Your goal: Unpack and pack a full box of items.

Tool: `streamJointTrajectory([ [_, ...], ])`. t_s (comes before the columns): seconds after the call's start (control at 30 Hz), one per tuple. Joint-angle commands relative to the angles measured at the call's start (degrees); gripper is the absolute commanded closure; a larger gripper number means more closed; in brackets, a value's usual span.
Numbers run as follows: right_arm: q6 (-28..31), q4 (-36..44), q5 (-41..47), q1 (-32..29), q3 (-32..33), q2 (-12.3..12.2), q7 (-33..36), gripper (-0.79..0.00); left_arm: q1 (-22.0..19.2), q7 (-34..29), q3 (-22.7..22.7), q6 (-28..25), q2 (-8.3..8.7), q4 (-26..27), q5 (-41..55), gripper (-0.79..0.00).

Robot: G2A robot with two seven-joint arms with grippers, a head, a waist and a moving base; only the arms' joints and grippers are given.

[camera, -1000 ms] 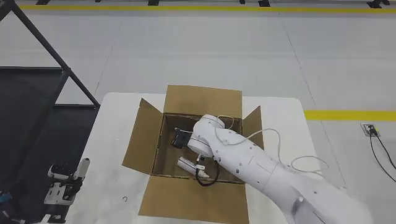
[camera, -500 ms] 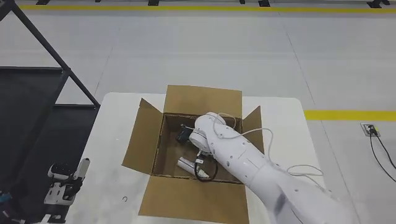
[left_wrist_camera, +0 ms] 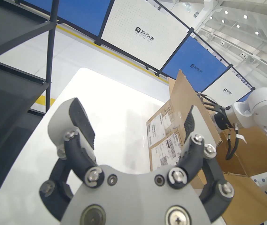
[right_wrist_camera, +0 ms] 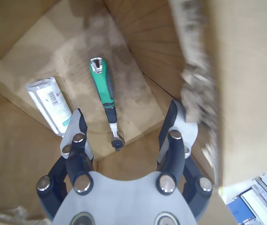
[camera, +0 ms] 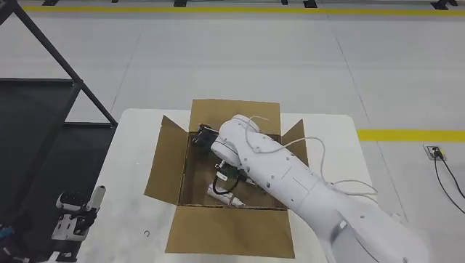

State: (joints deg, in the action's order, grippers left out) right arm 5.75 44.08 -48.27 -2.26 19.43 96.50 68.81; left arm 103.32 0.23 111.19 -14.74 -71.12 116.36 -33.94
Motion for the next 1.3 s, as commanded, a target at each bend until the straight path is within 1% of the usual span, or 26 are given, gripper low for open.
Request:
streamJointTrajectory([
  [0.0, -4.0, 10.0, -3.3, -1.2, 2.2, -2.7, 2.5, -0.366, 0.0, 0.0, 0.0, 0.0, 0.0, 0.0, 0.0, -0.785],
  [0.07, -7.6, 21.7, -8.1, -4.2, 5.0, -6.0, 6.6, -0.366, 0.0, 0.0, 0.0, 0.0, 0.0, 0.0, 0.0, -0.785],
  [0.13, -9.6, 34.3, -13.6, -8.6, 8.8, -9.6, 12.0, -0.372, 0.0, 0.0, 0.0, 0.0, 0.0, 0.0, 0.0, -0.785],
  [0.2, -9.6, 46.1, -19.5, -14.0, 13.3, -12.9, 16.8, -0.391, 0.0, 0.0, 0.0, 0.0, 0.0, 0.0, 0.0, -0.785],
  [0.23, -8.9, 51.3, -22.1, -16.9, 15.6, -14.4, 18.6, -0.413, 0.0, 0.0, 0.0, 0.0, 0.0, 0.0, 0.0, -0.785],
  [0.3, -7.2, 59.2, -26.5, -22.5, 19.6, -16.6, 19.2, -0.453, 0.0, 0.0, 0.0, 0.0, 0.0, 0.0, 0.0, -0.785],
  [0.33, -6.3, 62.7, -28.1, -24.8, 21.6, -17.5, 19.2, -0.502, 0.0, 0.0, 0.0, 0.0, 0.0, 0.0, 0.0, -0.785],
  [0.4, -5.2, 68.4, -30.5, -28.9, 25.0, -18.7, 19.2, -0.508, 0.0, 0.0, 0.0, 0.0, 0.0, 0.0, 0.0, -0.785],
  [0.43, -5.3, 70.9, -31.1, -30.6, 26.7, -19.1, 18.8, -0.526, 0.0, 0.0, 0.0, 0.0, 0.0, 0.0, 0.0, -0.785],
  [0.47, -5.1, 72.7, -31.6, -32.1, 28.2, -19.4, 18.2, -0.533, 0.0, 0.0, 0.0, 0.0, 0.0, 0.0, 0.0, -0.785],
  [0.53, -6.1, 75.7, -31.8, -34.7, 31.6, -19.9, 16.1, -0.699, 0.0, 0.0, 0.0, 0.0, 0.0, 0.0, 0.0, -0.785],
  [0.57, -6.6, 76.9, -31.9, -35.8, 33.3, -20.1, 15.1, -0.757, 0.0, 0.0, 0.0, 0.0, 0.0, 0.0, 0.0, -0.785],
  [0.6, -9.4, 78.1, -31.9, -37.1, 35.7, -20.2, 13.5, -0.785, 0.0, 0.0, 0.0, 0.0, 0.0, 0.0, 0.0, -0.785],
  [0.63, -11.6, 79.2, -30.7, -38.6, 37.9, -20.3, 12.0, -0.785, 0.0, 0.0, 0.0, 0.0, 0.0, 0.0, 0.0, -0.785],
  [0.7, -12.2, 80.6, -27.6, -41.0, 42.0, -20.5, 10.3, -0.785, 0.0, 0.0, 0.0, 0.0, 0.0, 0.0, 0.0, -0.785],
  [0.73, -12.3, 80.7, -27.4, -41.4, 42.8, -20.6, 10.3, -0.785, 0.0, 0.0, 0.0, 0.0, 0.0, 0.0, 0.0, -0.785],
  [1.03, -12.3, 80.7, -27.4, -41.4, 42.8, -20.6, 10.3, -0.785, 0.0, 0.0, 0.0, 0.0, 0.0, 0.0, 0.0, -0.785],
  [1.1, -12.0, 80.1, -26.2, -42.6, 43.6, -20.7, 8.3, -0.785, -0.1, -0.1, 0.0, 0.1, 0.0, 0.0, 0.2, -0.785],
  [1.2, -11.9, 80.5, -20.4, -44.9, 48.7, -20.9, 5.2, -0.785, -0.8, -1.9, 0.5, 0.4, 0.22, 0.4, -3.4, -0.785],
  [1.27, -11.4, 80.1, -16.0, -46.3, 53.2, -21.1, 3.9, -0.785, -1.6, -3.8, -0.2, -0.3, 0.37, 1.0, -5.0, -0.785],
])
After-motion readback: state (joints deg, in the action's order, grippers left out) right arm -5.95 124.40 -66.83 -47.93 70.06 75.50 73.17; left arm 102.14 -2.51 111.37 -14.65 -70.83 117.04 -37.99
